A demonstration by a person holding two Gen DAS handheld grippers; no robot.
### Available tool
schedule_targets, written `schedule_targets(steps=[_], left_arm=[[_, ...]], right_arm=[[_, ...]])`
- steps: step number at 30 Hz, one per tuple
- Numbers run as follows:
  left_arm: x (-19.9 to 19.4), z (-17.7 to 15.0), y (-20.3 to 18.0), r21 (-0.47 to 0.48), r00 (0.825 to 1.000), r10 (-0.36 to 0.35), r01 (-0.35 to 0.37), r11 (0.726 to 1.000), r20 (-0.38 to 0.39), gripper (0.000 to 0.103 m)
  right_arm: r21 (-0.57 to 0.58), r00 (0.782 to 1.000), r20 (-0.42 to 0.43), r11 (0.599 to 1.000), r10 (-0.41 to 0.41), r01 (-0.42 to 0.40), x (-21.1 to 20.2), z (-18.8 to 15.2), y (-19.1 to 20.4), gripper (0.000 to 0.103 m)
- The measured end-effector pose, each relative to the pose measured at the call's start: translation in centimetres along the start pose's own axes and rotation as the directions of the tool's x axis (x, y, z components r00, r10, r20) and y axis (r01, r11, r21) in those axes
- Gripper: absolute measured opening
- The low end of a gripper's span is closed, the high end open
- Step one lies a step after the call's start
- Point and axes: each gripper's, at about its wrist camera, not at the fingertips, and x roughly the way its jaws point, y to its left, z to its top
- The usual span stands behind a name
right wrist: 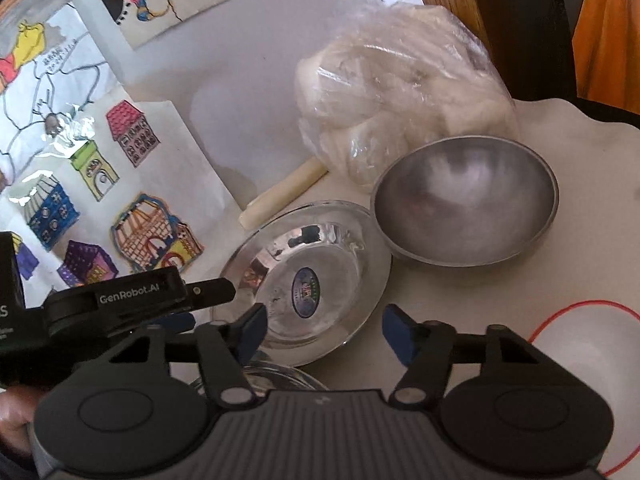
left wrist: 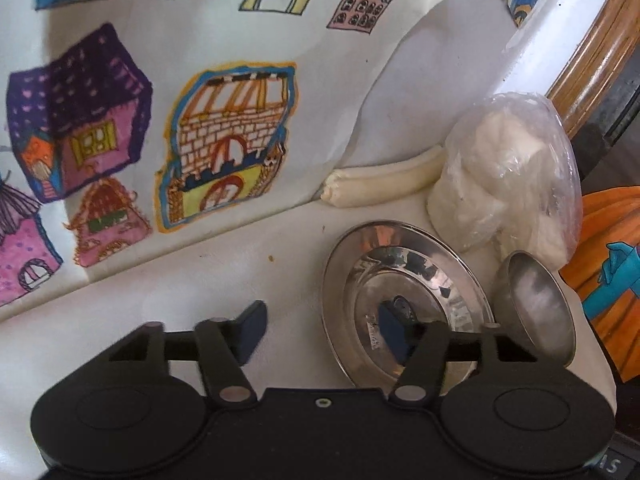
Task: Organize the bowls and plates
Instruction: 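Close both tools on the rim of the blue-labeled steel plate, then lift the labeled plate with both tools and carry it over the large plate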
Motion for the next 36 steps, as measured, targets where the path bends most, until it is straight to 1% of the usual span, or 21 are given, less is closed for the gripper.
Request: schedule_targets(steps=[2, 6, 8, 10, 11, 12, 16, 19, 23, 29, 32, 34, 36], left_arm=[[0.2, 0.0, -0.1, 0.003, 1.0, -0.004, 0.004, 1.0, -0.007, 0.045], [0.4, 0.2, 0.0, -0.008, 1.0, -0.014, 0.014, 1.0, -0.021, 0.035], [0.5, 0.2, 0.0, -0.007, 0.999, -0.021, 0.021, 1.0, -0.027, 0.026], [0.6, 0.2, -0.1, 0.004, 0.999, -0.019, 0.019, 1.0, -0.026, 0.022], [0.5, 0.2, -0.1, 0.007, 0.999, -0.022, 0.022, 1.0, -0.026, 0.017], [0.6, 0.3, -0.1, 0.009, 0.999, -0.023, 0.023, 1.0, -0.027, 0.016], [0.6, 0.3, -0.1, 0.008, 0.999, -0.025, 0.026, 1.0, -0.031, 0.014], [0.4, 0.4, 0.0, 0.008, 0.999, -0.021, 0.021, 1.0, -0.024, 0.013], [0.2, 0.4, 0.3, 0.002, 1.0, -0.01, 0.01, 1.0, -0.02, 0.013], [-0.5, 0.6, 0.5, 0.004, 1.0, 0.002, -0.002, 1.0, 0.006, 0.013], [-1.0, 0.9, 0.5, 0.002, 0.999, 0.002, -0.002, 1.0, 0.035, 0.014], [-1.2, 1.0, 0.4, -0.001, 0.999, 0.001, -0.001, 1.0, 0.048, 0.015], [-1.6, 1.1, 0.3, 0.006, 0.998, -0.001, 0.0, 1.0, 0.063, 0.015]], right_arm=[[-0.001, 1.0, -0.008, 1.0, -0.01, 0.01, 0.3, 0.1, 0.0, 0.06], [-0.002, 0.999, -0.023, 0.999, -0.032, 0.032, 1.0, 0.3, -0.1, 0.052], [-0.005, 0.999, -0.025, 0.999, -0.037, 0.037, 1.2, 0.3, -0.2, 0.048], [-0.003, 0.999, -0.033, 0.999, -0.035, 0.035, 1.4, 0.4, -0.4, 0.045], [-0.005, 0.999, -0.037, 0.999, -0.037, 0.037, 1.5, 0.4, -0.4, 0.043], [-0.009, 0.998, -0.04, 0.999, -0.039, 0.039, 1.7, 0.5, -0.5, 0.042], [0.0, 0.997, -0.061, 0.999, -0.039, 0.039, 2.4, 0.5, -0.7, 0.036], [-0.014, 0.997, -0.05, 0.999, -0.05, 0.05, 2.6, 0.4, -0.6, 0.03], [-0.03, 0.998, -0.038, 0.998, -0.049, 0.048, 2.6, 0.3, -0.3, 0.029], [-0.052, 0.999, -0.015, 0.998, -0.039, 0.038, 2.6, 0.3, 0.2, 0.029], [-0.066, 0.999, 0.03, 0.998, -0.022, 0.023, 2.1, 0.5, 0.6, 0.029], [-0.063, 0.999, 0.043, 0.998, -0.016, 0.019, 1.9, 0.9, 0.8, 0.028], [-0.087, 0.998, 0.066, 0.996, -0.022, 0.027, 1.6, 1.0, 1.2, 0.028]])
